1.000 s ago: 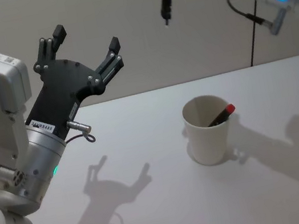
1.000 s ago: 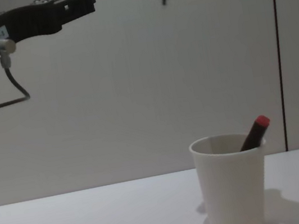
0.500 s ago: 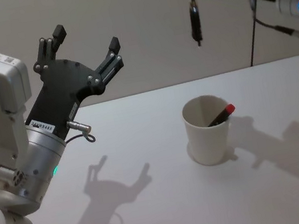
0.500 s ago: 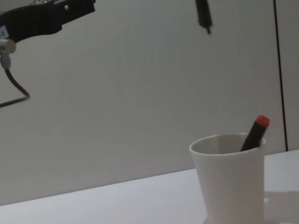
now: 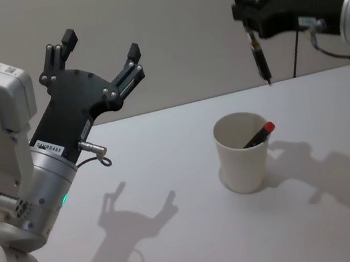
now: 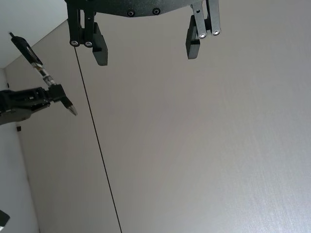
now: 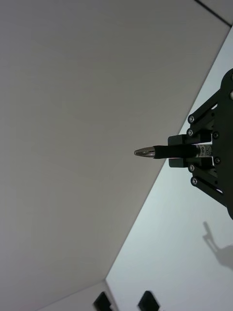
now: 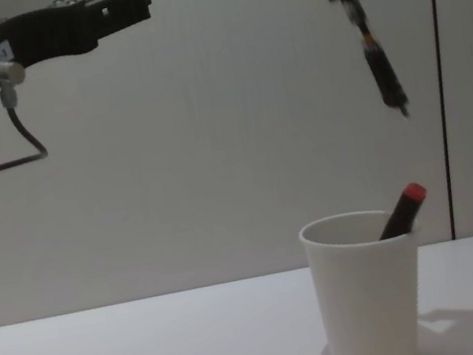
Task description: Place the pen into the pen holder.
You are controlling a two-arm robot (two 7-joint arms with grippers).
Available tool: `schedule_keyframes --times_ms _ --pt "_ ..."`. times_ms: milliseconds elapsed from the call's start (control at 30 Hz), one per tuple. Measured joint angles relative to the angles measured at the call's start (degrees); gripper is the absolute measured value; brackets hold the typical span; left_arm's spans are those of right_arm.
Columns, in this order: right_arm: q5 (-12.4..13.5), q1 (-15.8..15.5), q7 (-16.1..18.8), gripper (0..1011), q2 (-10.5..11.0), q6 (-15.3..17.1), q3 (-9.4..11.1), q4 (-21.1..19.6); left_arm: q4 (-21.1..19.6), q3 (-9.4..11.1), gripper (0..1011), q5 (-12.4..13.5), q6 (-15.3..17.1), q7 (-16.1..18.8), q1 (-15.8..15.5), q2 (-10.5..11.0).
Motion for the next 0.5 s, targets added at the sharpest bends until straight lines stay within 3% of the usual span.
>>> schedule_keyframes --times_ms 300,467,500 --pt "-6.4 -1.3 2.5 144 2.5 1.8 -1.9 -0.9 0.0 0.0 1001 0.0 0.0 0.0 0.0 0.0" --pt "-12.0 -2.1 4.2 144 3.5 2.6 -3.7 -0.9 0.0 0.0 1001 0.0 0.0 0.0 0.0 0.0" --pt "-12.0 -2.1 4.2 145 3.5 2.6 -3.7 -0.9 0.0 0.0 1001 0.0 0.0 0.0 0.0 0.0"
